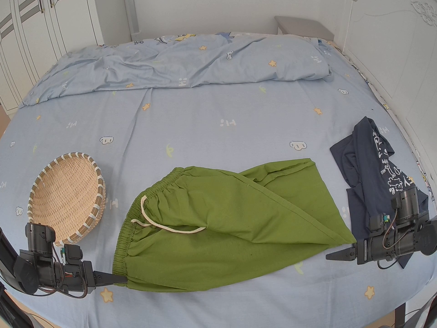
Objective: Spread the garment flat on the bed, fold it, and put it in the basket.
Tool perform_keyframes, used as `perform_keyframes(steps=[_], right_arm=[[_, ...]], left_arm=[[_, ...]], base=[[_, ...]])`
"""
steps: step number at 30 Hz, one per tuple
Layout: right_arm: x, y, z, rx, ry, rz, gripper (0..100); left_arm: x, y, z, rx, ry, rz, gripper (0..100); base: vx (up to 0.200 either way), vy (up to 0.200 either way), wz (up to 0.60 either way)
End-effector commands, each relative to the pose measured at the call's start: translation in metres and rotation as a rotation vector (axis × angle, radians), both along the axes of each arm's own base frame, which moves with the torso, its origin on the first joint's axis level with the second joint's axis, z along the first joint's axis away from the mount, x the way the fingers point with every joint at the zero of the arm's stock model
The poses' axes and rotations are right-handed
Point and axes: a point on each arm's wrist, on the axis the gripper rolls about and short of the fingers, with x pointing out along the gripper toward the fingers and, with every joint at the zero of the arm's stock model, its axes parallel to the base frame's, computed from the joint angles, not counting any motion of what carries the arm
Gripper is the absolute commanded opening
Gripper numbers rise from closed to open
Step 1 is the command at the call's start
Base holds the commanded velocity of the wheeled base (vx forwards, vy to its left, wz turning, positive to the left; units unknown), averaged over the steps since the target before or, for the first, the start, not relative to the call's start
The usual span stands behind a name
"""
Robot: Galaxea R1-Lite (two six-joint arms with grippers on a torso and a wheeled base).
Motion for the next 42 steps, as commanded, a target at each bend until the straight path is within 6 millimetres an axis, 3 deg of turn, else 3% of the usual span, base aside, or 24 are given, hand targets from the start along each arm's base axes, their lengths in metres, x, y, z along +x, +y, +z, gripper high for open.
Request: perform_keyframes(steps=[1,10,30,31,42], right_arm=[[0.01,-0.001,-0.038,0.011,-0.02,0.009,100],[0.019,0.002,-0.05,0.02,-0.101,0.014,100],[0.033,0.0,-0.043,0.032,-0.198,-0.001,100],[0.034,0.0,-0.043,0.032,-0.198,-0.002,0],[0.036,-0.006,-0.044,0.029,-0.202,-0.024,0]], left_arm=[[0.001,0.0,0.0,0.001,-0.004,0.001,0],[0.002,0.0,0.001,0.001,-0.005,0.001,0],[0.002,0.0,0.001,0.003,-0.006,0.0,0],[0.002,0.0,0.001,0.002,-0.005,0.001,0],[0.002,0.0,0.001,0.001,-0.007,0.001,0]], base=[[0.0,0.0,0.0],[0.0,0.0,0.0],[0.0,0.0,0.0],[0.0,0.0,0.0],[0.0,0.0,0.0]])
